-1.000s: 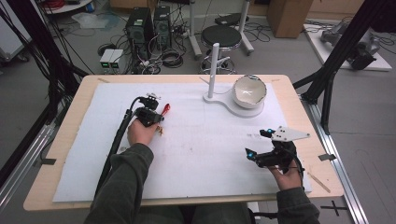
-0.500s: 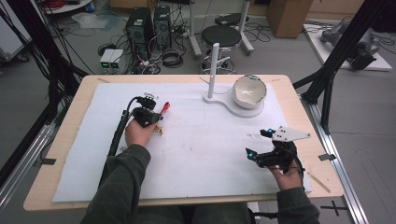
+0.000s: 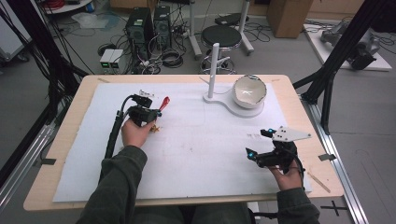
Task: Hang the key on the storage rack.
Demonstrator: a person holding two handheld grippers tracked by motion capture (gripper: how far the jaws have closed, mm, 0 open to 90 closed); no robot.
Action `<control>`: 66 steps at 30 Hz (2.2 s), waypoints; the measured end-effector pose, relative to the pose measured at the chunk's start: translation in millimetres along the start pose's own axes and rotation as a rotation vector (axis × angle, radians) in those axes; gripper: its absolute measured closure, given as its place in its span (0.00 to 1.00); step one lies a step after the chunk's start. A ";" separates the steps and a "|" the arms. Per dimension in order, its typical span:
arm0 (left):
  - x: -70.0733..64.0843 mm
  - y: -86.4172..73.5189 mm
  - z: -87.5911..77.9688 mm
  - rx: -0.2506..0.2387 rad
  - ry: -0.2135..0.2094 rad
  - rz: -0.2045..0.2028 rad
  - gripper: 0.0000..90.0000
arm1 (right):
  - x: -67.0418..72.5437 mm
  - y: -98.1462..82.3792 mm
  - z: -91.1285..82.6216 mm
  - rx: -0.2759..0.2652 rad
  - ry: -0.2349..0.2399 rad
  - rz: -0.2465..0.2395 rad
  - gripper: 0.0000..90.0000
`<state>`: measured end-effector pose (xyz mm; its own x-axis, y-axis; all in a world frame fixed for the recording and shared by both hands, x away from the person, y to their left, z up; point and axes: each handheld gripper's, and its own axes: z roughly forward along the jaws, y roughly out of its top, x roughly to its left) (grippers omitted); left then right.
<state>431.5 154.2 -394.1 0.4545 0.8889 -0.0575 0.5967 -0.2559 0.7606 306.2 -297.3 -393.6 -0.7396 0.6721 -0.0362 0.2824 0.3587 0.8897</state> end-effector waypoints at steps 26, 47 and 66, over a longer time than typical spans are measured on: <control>-15.6 2.7 -19.5 -0.088 -0.021 0.080 0.96 | 0.5 0.1 -1.8 -0.006 -0.004 0.002 0.07; -14.7 -10.7 -41.9 -0.205 -0.045 0.051 0.96 | 0.0 -0.7 -0.5 -0.002 -0.009 -0.005 0.07; -14.1 -8.5 -59.2 -0.267 -0.067 0.042 0.96 | -0.7 -1.4 0.8 0.002 -0.010 -0.007 0.07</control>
<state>380.9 166.3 -361.4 0.5230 0.8504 -0.0582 0.3850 -0.1748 0.9062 306.8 -297.7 -395.2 -0.7357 0.6757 -0.0469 0.2782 0.3646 0.8886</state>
